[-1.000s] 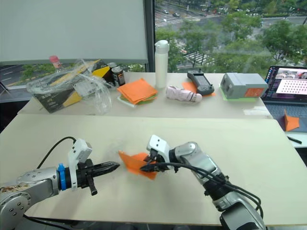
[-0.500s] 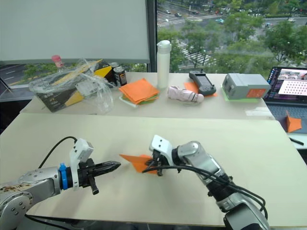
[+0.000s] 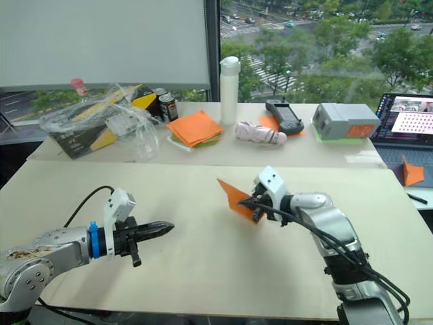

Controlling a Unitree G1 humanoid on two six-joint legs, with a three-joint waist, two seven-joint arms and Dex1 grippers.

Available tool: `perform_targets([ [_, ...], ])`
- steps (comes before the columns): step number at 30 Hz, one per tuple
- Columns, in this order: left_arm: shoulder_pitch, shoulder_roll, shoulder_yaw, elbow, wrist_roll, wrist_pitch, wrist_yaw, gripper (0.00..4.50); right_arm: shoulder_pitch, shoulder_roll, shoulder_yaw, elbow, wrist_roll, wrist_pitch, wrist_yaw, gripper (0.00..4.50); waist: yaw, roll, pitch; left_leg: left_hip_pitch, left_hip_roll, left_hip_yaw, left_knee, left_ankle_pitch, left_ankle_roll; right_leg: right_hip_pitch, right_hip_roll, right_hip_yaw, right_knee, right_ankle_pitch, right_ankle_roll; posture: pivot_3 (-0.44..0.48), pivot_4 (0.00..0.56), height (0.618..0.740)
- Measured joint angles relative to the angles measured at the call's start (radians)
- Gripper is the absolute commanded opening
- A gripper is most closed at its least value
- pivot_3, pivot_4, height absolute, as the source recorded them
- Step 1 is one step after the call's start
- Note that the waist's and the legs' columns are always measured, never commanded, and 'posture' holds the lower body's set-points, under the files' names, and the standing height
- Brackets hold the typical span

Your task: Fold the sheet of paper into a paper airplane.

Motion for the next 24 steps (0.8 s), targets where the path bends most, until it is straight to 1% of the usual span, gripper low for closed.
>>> perform_targets([
  [4, -0.021, -0.003, -0.021, 0.043, 0.022, -0.014, -0.019, 0.00, 0.013, 0.058, -0.148, 0.002, 0.002, 0.035, -0.171, 0.01, -0.008, 0.000, 0.000, 0.001, 0.000, 0.000, 0.000, 0.000, 0.000, 0.000, 0.000, 0.000, 0.001, 0.000, 0.000, 0.000, 0.150, 0.740],
  [8, -0.026, -0.005, -0.036, 0.058, 0.038, -0.019, -0.036, 0.00, 0.050, 0.064, -0.223, 0.002, -0.017, 0.023, -0.284, 0.01, -0.006, 0.000, 0.000, 0.000, 0.000, 0.000, 0.000, 0.000, 0.000, 0.000, 0.000, 0.000, 0.001, 0.000, 0.000, 0.000, 0.150, 0.740],
  [16, -0.050, -0.014, -0.054, 0.091, 0.071, -0.031, -0.063, 0.00, 0.176, 0.043, -0.276, 0.031, -0.078, -0.072, -0.413, 0.01, -0.005, 0.000, 0.000, 0.000, 0.000, 0.001, 0.000, 0.000, 0.000, 0.000, 0.000, 0.001, 0.001, 0.000, 0.000, 0.000, 0.150, 0.740],
  [24, -0.056, -0.019, -0.060, 0.091, 0.076, -0.036, -0.068, 0.00, 0.200, 0.039, -0.316, 0.056, -0.110, -0.128, -0.490, 0.01, -0.008, 0.000, 0.000, 0.001, 0.000, 0.002, 0.000, 0.000, 0.000, 0.000, 0.000, 0.001, 0.003, 0.000, 0.000, 0.000, 0.150, 0.740],
])
